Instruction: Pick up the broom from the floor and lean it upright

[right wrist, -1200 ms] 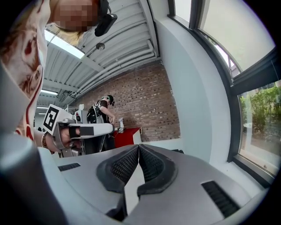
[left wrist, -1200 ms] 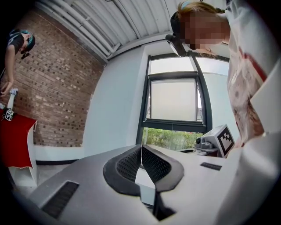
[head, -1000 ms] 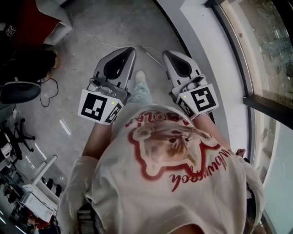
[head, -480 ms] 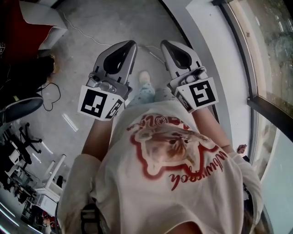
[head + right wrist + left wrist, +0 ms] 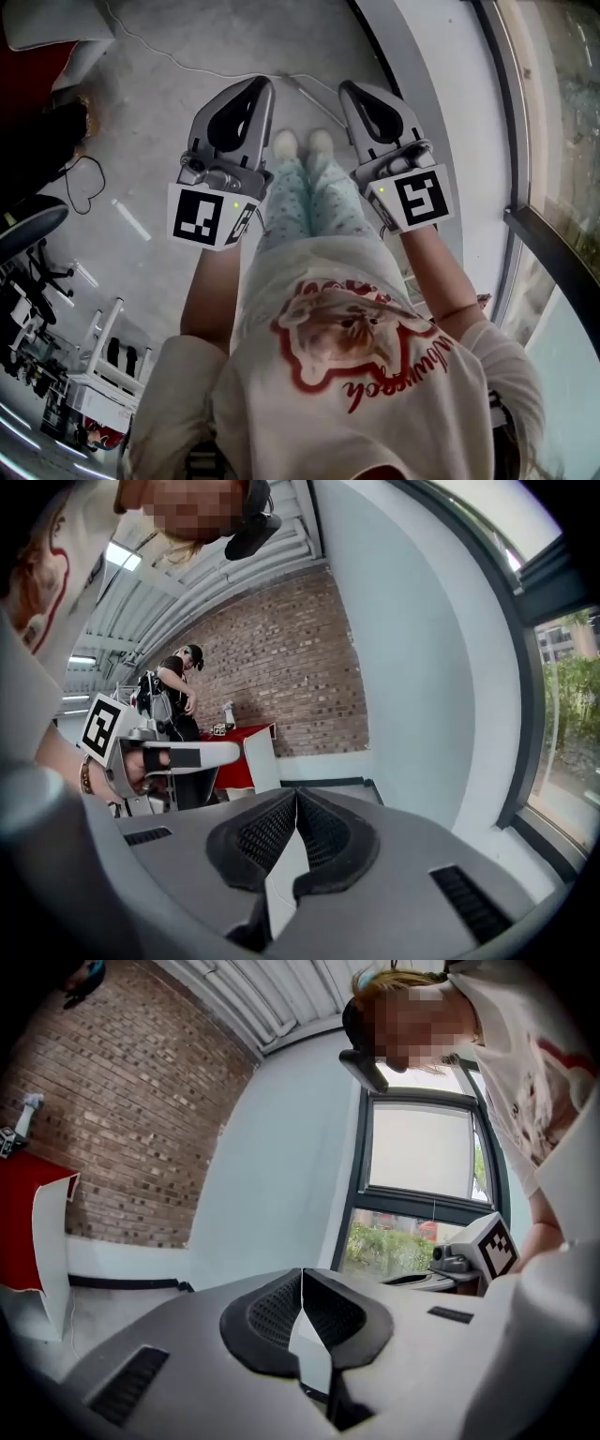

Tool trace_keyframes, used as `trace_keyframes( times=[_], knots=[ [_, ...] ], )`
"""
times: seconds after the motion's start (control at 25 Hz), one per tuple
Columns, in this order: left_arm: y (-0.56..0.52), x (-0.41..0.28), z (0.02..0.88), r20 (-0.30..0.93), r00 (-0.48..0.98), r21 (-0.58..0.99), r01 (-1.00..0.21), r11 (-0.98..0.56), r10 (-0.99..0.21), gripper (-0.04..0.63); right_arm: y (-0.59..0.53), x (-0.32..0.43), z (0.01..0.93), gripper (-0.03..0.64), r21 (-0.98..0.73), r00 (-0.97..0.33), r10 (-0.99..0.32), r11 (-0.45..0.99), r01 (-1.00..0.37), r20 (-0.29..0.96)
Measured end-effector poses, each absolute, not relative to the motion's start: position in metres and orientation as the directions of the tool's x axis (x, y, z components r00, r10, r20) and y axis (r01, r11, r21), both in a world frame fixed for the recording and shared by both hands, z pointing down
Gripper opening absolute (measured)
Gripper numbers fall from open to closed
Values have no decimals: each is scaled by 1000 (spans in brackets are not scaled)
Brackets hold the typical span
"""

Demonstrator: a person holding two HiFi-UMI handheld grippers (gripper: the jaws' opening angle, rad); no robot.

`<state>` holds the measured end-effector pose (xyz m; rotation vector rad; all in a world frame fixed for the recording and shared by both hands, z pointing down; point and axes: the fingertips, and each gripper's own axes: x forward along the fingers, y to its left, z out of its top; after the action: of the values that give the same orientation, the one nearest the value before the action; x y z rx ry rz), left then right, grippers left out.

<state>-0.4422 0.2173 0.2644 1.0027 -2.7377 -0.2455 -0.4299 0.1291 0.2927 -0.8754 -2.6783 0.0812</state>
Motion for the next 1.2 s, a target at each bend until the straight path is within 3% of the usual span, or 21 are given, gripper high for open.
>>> trace_keyframes(
  times=[0.28, 0.8, 1.0, 1.12, 1.2],
  knots=[
    [230, -454, 368, 224, -774, 240, -546, 803, -593, 25, 149, -449, 395, 25, -129, -713, 633, 768, 628, 302],
    [228, -438, 540, 294, -753, 299, -512, 805, -588, 25, 173, -440, 621, 26, -108, -488, 719, 608, 786, 494],
    [228, -436, 593, 318, -746, 332, -491, 806, -585, 25, 177, -445, 705, 28, -169, -502, 693, 658, 734, 518],
    [223, -427, 625, 336, -720, 352, -501, 790, -607, 25, 177, -445, 753, 108, -169, -492, 665, 674, 719, 562],
    [221, -422, 646, 346, -701, 362, -514, 778, -624, 25, 179, -447, 783, 109, -153, -478, 650, 672, 725, 591]
  ],
)
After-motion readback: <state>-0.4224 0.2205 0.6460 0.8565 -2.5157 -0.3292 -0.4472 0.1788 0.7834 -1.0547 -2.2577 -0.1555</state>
